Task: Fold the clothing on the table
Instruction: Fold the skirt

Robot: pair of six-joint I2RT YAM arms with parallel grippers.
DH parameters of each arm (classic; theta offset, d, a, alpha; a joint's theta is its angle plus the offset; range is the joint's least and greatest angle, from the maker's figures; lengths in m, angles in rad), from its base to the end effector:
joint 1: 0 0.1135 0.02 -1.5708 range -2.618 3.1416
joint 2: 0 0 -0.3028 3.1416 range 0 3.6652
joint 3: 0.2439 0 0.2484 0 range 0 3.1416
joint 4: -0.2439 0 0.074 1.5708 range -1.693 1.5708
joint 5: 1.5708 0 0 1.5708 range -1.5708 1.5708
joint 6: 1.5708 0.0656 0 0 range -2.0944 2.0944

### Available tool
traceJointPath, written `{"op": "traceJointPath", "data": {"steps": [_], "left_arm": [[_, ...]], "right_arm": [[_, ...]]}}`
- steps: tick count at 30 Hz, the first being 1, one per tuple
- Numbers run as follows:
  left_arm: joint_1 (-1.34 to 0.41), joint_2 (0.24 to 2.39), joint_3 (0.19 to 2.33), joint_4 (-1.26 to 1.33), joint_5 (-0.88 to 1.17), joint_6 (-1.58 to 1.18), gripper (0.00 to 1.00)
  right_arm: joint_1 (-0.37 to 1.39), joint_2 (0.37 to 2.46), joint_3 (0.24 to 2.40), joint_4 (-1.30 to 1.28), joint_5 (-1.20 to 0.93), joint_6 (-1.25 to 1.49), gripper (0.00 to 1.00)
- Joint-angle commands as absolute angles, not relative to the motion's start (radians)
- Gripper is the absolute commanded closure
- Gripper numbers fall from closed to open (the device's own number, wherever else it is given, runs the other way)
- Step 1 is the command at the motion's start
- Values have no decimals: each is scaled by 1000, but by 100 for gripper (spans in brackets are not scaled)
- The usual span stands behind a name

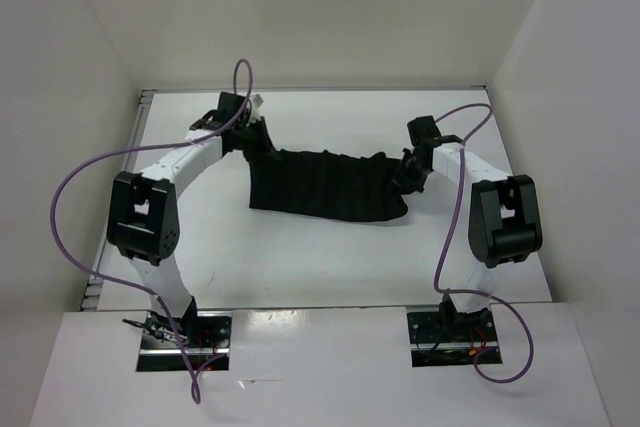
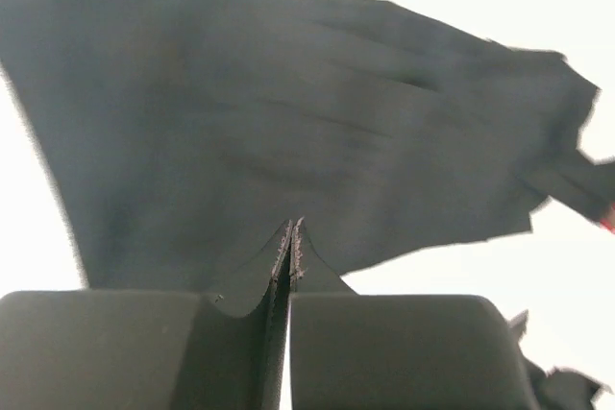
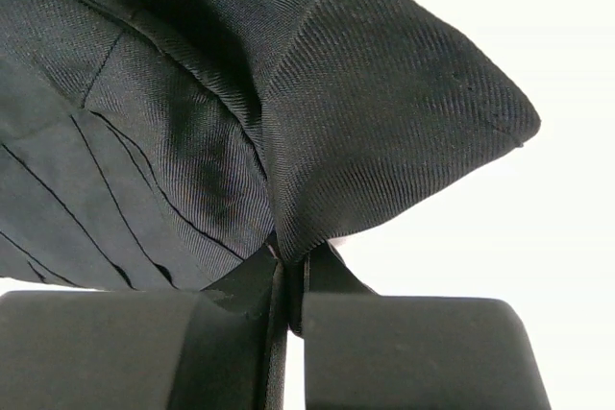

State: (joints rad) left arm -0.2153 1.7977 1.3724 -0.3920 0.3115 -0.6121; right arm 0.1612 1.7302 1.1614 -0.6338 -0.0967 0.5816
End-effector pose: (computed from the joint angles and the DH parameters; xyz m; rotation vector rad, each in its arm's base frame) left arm 0.4117 -0.1106 0.2642 -0.3363 2.4513 -0.7478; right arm 0.3480 0.0630 0.2032 0.5628 2.7595 0.3173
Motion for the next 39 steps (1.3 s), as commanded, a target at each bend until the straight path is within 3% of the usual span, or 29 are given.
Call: {"op": "traceJointPath", "data": {"steps": [1, 5, 12, 21, 26, 33, 39], "left_arm": [[-310, 1871, 1483, -364, 526, -614, 100], [-383, 2044, 1679, -373, 568, -584, 100], [-419, 2233, 1842, -432, 497, -574, 100], [-419, 2319, 1862, -433, 341, -555, 100], [-437, 2388, 1873, -410, 316, -566, 100], [-456, 2437, 1905, -399, 316, -586, 100], [-456, 2418, 1896, -399, 307, -595, 100]], "right_arm": [[161, 1698, 1180, -643, -44, 626, 100], [161, 1721, 1201, -643, -44, 617, 100], [161, 1730, 1238, -652, -44, 617, 100], [161, 1712, 1247, -661, -44, 626, 100], [172, 1600, 1267, -661, -106, 626, 100], [293, 1537, 1440, -673, -196, 597, 100], [422, 1650, 1519, -571, -371, 552, 100]]}}
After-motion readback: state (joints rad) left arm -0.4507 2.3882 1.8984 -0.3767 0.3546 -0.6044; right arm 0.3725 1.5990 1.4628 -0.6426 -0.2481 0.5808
